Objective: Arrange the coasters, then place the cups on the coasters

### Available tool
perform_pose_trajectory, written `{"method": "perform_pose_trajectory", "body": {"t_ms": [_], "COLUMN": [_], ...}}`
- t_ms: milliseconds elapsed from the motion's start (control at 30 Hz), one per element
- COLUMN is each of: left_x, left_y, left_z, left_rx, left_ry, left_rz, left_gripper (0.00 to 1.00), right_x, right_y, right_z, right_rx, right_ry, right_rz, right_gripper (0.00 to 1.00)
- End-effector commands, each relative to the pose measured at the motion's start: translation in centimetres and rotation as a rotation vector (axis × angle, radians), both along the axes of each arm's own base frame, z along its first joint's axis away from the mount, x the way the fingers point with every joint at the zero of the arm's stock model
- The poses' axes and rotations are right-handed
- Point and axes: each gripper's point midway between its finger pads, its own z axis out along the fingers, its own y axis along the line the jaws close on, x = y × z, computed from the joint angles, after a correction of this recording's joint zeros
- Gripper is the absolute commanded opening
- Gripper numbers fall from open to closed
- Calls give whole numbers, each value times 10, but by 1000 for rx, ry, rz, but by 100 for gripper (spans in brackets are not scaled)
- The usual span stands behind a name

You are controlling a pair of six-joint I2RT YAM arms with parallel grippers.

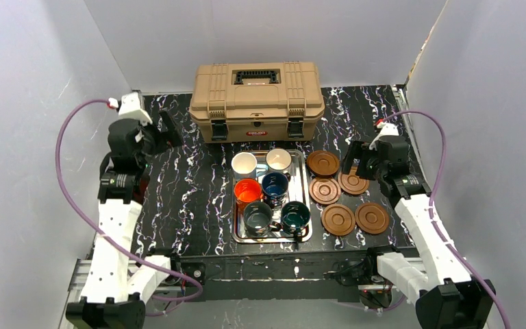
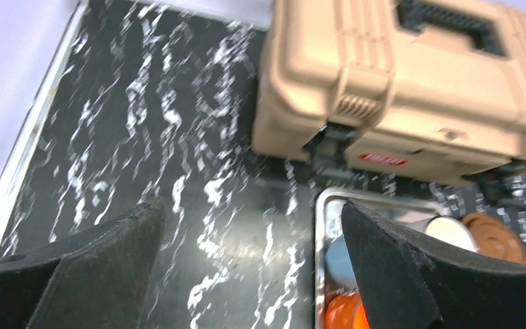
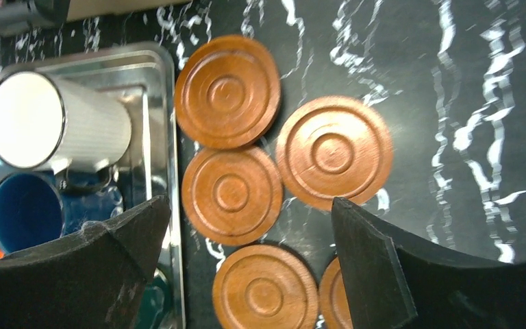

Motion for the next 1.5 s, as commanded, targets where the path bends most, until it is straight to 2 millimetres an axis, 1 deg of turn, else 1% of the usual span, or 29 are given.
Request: {"method": "perform_pose_trajectory", "body": {"t_ms": [0,33,100,133,200,300,367,500,600,700,900,1067,1367,1467], "left_x": [30,34,37,35,29,26,25,25,26,26,27,28,29,29], "left_y": [-28,-30,-30,-29,-25,-27,-24,-24,-20,-20,-26,-30,-30,-30], "left_z": [33,29,10,0,-6,-6,-6,-8,-9,-10,-12,-15,-17,-17], "left_rx": [-49,-45,-23,-17,-2,39,52,71,96,107,98,91,90,91], "left_ry": [-94,-99,-105,-94,-73,-96,-98,-91,-87,-85,-78,-70,-65,-65], "left_rz": [-155,-164,-180,-176,-148,-163,-153,-159,-139,-140,-162,-176,-178,-179], "left_gripper": [98,98,98,98,98,98,98,98,98,98,98,98,98,98], "right_x": [-11,-12,-13,-14,-16,-14,-7,10,23,34,48,54,57,59], "right_y": [36,42,52,55,59,62,64,59,56,53,46,43,41,40], "right_z": [-20,-24,-31,-36,-51,-67,-70,-80,-87,-94,-104,-117,-135,-140], "right_rx": [189,235,325,363,423,500,539,544,544,551,566,588,627,637], "right_ry": [87,90,98,104,124,142,124,110,104,98,79,93,111,116], "right_rz": [81,84,70,57,21,-39,-61,-125,-158,-192,-255,-299,-359,-377], "right_gripper": [95,95,94,93,91,88,85,77,72,65,59,53,51,48]}}
